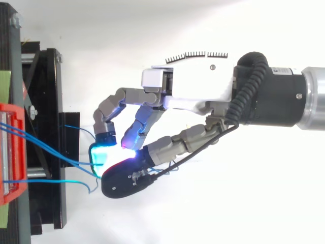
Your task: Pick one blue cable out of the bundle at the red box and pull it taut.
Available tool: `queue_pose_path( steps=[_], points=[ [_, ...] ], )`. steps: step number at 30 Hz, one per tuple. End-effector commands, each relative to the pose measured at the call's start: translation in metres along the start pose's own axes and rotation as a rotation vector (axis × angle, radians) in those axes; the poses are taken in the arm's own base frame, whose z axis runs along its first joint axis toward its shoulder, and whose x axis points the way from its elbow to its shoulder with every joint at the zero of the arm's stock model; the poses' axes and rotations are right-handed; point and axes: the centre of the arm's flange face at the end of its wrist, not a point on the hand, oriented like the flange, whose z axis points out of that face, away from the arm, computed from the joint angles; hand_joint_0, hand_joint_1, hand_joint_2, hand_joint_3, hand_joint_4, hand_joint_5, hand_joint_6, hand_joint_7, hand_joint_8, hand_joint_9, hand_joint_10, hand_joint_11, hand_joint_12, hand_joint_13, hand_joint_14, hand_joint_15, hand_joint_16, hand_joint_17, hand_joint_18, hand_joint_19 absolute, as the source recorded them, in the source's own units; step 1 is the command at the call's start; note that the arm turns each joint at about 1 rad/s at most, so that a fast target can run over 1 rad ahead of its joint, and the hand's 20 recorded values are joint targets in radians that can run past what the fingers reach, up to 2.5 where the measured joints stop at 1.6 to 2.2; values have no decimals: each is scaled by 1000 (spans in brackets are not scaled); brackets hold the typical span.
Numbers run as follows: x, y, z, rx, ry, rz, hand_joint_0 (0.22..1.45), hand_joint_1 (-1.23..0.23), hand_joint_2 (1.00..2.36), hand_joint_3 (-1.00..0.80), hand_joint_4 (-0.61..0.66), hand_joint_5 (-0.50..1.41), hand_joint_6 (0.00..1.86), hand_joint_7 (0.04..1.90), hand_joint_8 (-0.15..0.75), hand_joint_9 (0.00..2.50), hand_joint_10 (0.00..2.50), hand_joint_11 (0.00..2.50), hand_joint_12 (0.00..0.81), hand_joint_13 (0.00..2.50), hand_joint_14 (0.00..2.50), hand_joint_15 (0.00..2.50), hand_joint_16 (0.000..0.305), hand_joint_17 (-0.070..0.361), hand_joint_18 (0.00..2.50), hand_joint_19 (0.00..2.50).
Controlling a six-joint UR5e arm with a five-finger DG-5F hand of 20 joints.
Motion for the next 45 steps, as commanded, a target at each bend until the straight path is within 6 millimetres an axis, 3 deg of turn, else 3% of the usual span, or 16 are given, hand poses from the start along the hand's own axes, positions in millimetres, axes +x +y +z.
queue_pose_path(
  steps=[1,10,18,33,45],
  points=[
    [0,0,0,0,-1,0,626,-817,1011,20,148,-116,896,1228,431,1165,9,1196,427,913,17,557,60,135,804,453],
    [-5,0,0,0,-15,-5,641,-843,1010,51,98,-109,890,1292,431,1163,10,1195,427,917,19,549,60,134,806,440],
    [-7,-1,-1,4,-22,-33,645,-844,1011,37,88,-111,888,1285,416,1026,10,972,421,832,15,466,59,133,785,422],
    [-15,-1,-1,13,-69,-120,637,-833,1012,27,106,-116,890,1279,423,1060,13,1041,422,844,16,484,59,133,776,435],
    [-15,-2,-1,16,-70,-168,633,-825,1012,16,96,-118,891,1247,415,947,13,851,425,811,15,446,60,134,758,419]
  ],
)
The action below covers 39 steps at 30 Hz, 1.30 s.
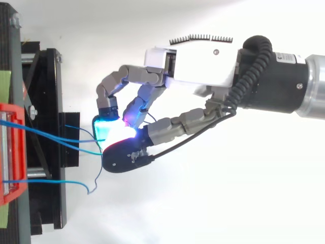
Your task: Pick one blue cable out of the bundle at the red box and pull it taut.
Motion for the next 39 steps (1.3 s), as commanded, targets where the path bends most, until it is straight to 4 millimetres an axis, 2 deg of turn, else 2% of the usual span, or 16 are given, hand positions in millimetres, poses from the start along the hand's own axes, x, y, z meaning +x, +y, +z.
queue_pose_path(
  steps=[1,11,22,39],
  points=[
    [0,0,0,0,0,-15,633,-825,1012,12,95,-118,890,1255,414,926,10,809,426,803,14,429,60,134,753,416],
    [-2,0,0,1,-3,-30,629,-826,1012,11,92,-118,887,1248,410,822,10,576,437,759,12,341,61,137,745,392],
    [-12,-6,-9,72,-2,-89,627,-826,1011,12,100,-118,885,1259,410,809,13,565,438,734,11,330,62,139,718,388],
    [-22,14,-20,82,-51,-122,626,-824,1011,4,103,-117,883,1263,406,797,12,573,424,650,11,326,62,139,670,399]
  ],
)
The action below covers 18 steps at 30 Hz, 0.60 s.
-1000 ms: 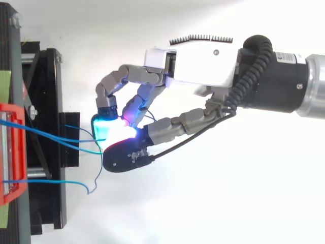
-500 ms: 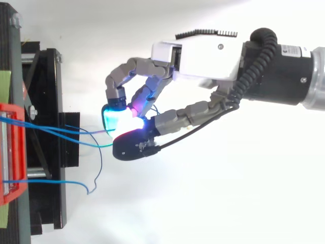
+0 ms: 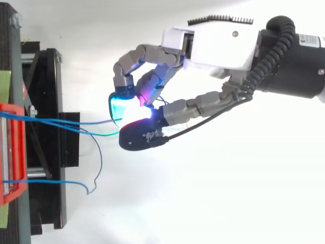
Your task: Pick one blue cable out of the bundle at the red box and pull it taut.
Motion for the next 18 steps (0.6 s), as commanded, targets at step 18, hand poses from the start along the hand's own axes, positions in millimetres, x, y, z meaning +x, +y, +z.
queue_pose_path(
  steps=[18],
  points=[
    [24,12,0,-54,110,83,625,-821,1011,2,103,-118,883,1264,407,805,13,594,423,636,12,331,62,140,657,403]
  ],
)
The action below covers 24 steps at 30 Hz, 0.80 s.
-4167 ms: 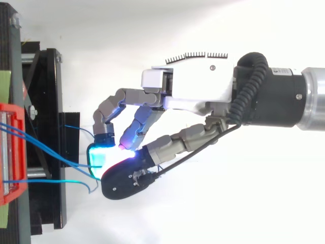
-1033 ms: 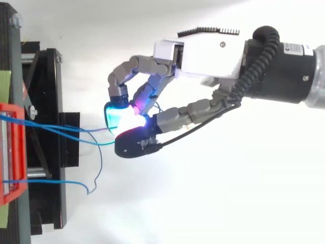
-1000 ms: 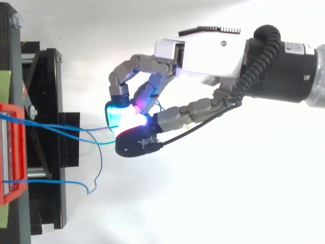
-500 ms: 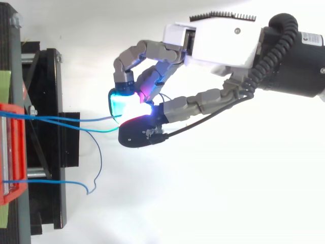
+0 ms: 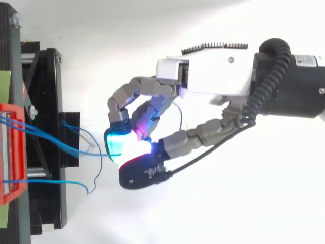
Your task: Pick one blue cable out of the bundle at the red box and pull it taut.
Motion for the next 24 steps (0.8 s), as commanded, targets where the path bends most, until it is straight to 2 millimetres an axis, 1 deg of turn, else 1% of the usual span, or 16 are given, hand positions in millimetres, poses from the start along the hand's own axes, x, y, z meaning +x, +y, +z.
queue_pose_path(
  steps=[1,9,11,12,14,16,19,24],
  points=[
    [3,1,1,-4,11,3,624,-821,1011,5,107,-118,883,1264,405,809,10,599,424,637,11,335,62,140,657,407],
    [8,2,3,-28,12,1,624,-821,1011,7,108,-118,883,1269,408,816,10,599,423,639,11,336,62,140,659,407],
    [10,-8,2,-19,14,2,624,-822,1012,7,107,-118,883,1271,409,818,10,611,424,638,11,342,62,140,660,409],
    [10,-8,2,-19,14,2,624,-822,1011,9,107,-118,883,1272,406,819,10,608,424,639,11,336,63,141,660,400],
    [12,-20,2,-22,14,8,624,-822,1011,14,112,-118,882,1283,409,821,12,612,425,639,11,339,63,141,659,411],
    [15,-20,7,-79,4,19,624,-821,1011,14,112,-118,883,1280,409,823,10,616,424,638,13,338,63,141,658,408],
    [14,-11,13,-155,-13,43,626,-821,1011,8,110,-118,884,1279,410,821,10,622,424,636,13,338,63,141,657,409],
    [13,-12,14,-164,-14,69,627,-818,1011,11,109,-118,885,1275,410,824,10,612,424,633,13,339,63,141,656,409]
  ],
)
